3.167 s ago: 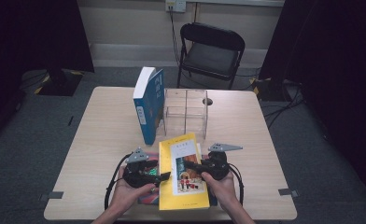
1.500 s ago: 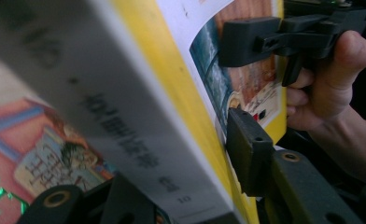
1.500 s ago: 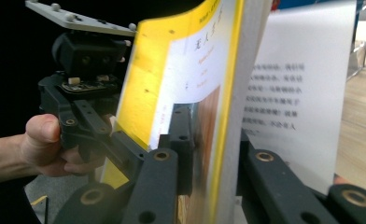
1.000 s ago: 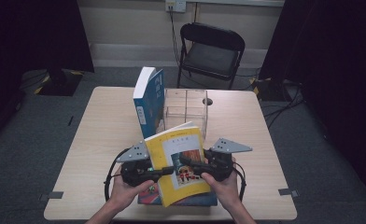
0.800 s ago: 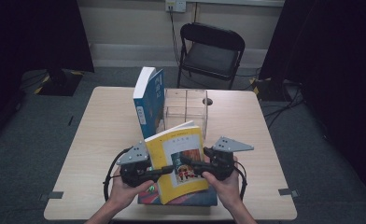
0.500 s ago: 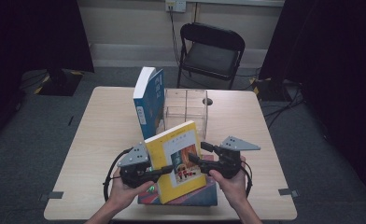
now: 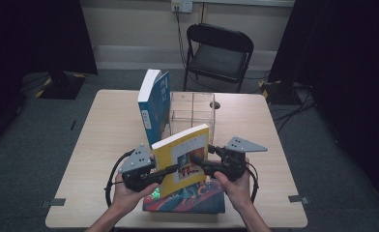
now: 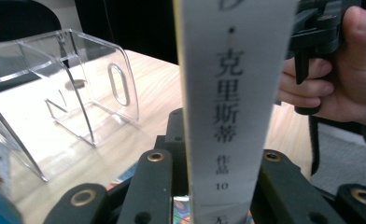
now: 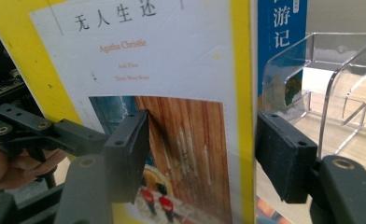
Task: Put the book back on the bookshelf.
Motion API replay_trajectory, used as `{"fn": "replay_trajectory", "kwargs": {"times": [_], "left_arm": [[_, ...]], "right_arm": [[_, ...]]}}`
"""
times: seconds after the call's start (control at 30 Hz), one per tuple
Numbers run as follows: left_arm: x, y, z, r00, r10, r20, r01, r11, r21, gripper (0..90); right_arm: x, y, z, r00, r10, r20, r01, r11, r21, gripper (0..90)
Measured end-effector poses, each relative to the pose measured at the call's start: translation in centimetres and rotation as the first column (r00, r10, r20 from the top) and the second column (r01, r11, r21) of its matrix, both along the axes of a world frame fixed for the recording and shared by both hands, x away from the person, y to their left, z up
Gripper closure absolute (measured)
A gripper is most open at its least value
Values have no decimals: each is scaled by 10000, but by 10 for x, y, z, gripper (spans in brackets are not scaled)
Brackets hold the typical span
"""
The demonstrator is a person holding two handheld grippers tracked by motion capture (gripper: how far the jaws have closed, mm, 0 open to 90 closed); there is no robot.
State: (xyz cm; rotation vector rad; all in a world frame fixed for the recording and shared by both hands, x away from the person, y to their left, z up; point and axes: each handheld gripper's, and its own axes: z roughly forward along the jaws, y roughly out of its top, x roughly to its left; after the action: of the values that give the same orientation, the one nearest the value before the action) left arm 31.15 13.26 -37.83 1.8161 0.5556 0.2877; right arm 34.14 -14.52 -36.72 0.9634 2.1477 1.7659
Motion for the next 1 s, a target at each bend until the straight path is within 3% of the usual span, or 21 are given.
{"fn": "replay_trajectory", "kwargs": {"times": [0.07,0.1,0.17,0.23,0.33,0.4,0.47,0.53,0.63,0.83,1.0], "left_arm": [[-2,1,-6,9999,142,42,-140,9995,-271,750],[-1,2,-6,9999,-7,-112,3,9992,-401,748],[-1,0,-6,10000,12,-1,-12,9985,-548,730],[-1,-7,-7,10000,6,-50,-9,9976,-696,651],[3,-12,-9,9999,117,-108,-127,9950,-993,622],[7,-10,-9,9994,-24,-359,-24,9908,-1351,599],[8,-11,-7,9995,195,-250,-226,9907,-1342,593],[9,-12,-6,9994,294,-163,-315,9888,-1458,668],[10,-15,-3,9995,276,-140,-291,9927,-1170,742],[9,-15,1,9990,356,-260,-382,9937,-1050,754],[8,-13,9,9984,566,-60,-569,9926,-1068,756]], "right_arm": [[-1,0,-7,10000,77,-5,-77,10000,57,400],[-2,-1,-8,9999,130,-47,-129,9998,168,398],[-3,-1,-6,9998,194,-63,-194,9998,87,406],[-5,-2,-4,9997,236,-67,-235,9996,170,415],[-7,-3,-6,9999,82,-77,-82,9999,92,422],[-6,-6,-6,9998,168,-131,-165,9996,219,452],[-7,-7,-6,9998,182,-94,-180,9997,173,456],[-7,-6,-6,9999,135,-56,-135,9999,108,441],[-6,-5,-6,9999,5,-106,-4,10000,43,436],[-4,-3,-6,9999,-38,-125,38,10000,5,414],[-3,-1,-6,9999,1,-107,-1,10000,-18,394]]}}
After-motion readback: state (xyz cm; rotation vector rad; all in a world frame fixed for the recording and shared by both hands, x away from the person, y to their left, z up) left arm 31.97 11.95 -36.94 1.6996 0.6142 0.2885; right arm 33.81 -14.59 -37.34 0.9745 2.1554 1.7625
